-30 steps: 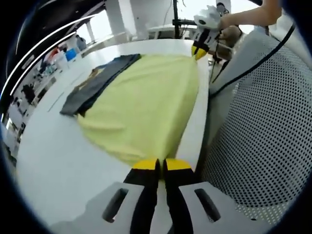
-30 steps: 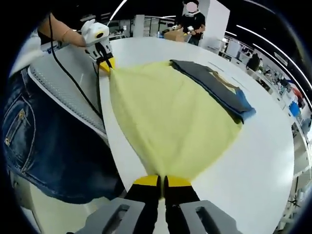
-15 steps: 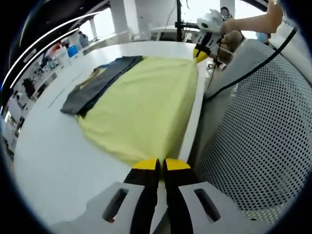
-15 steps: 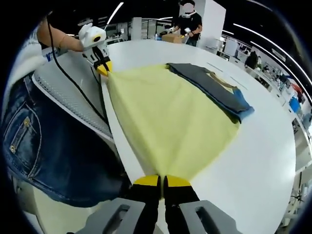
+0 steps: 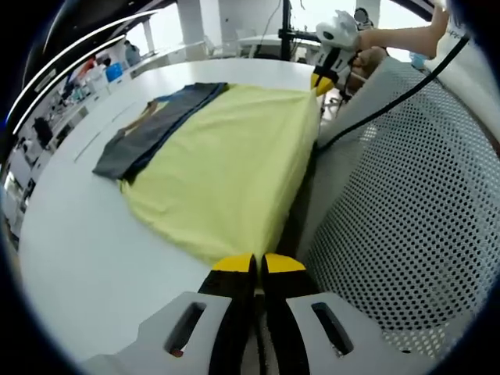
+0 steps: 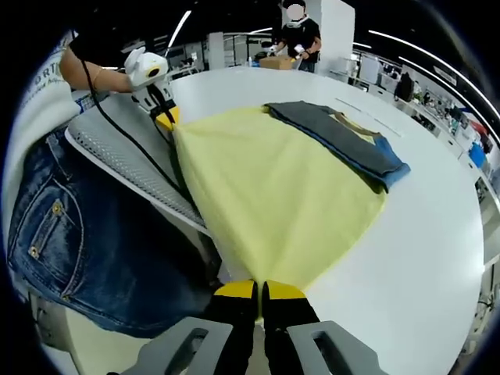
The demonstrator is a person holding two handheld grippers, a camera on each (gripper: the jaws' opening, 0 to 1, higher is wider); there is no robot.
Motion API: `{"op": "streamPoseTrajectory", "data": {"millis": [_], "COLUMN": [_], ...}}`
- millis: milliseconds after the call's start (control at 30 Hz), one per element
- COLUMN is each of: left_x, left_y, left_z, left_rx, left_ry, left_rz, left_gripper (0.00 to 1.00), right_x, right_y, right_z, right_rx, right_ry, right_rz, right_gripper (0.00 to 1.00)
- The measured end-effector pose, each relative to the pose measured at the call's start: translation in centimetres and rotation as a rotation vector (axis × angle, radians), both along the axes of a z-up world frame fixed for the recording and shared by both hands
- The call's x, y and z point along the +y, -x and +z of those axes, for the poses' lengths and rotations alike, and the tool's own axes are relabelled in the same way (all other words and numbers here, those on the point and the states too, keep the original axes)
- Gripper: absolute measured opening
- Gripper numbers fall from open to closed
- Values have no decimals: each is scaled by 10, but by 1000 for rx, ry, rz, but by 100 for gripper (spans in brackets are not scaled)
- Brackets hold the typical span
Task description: Fold the garment on the visible template until the final outline fits inside the template.
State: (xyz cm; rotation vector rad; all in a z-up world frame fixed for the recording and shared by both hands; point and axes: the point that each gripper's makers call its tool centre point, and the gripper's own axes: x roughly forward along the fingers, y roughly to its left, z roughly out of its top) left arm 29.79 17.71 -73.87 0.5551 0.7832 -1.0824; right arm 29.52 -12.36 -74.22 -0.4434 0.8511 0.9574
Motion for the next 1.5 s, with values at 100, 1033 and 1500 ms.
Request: {"op": "streamPoseTrajectory", "data": {"millis": [100,1033,1500], "left_x": [2,11,11], "left_y": [3,-3,-32], "left_z": [1,29,56], "left_rx": [5,-11,-68], "left_ry": [-2,-9,6], "left_rz": [2,22,40], "left_gripper": [1,1,1], "right_x": [1,13,13], "right_y": [3,-9,-37], "right_z": [1,37,56], "right_rx": [6,-81,-158], "right_ry": [-8,43,75], "right_rz": [1,51,62], "right_gripper": [0,0,0]}}
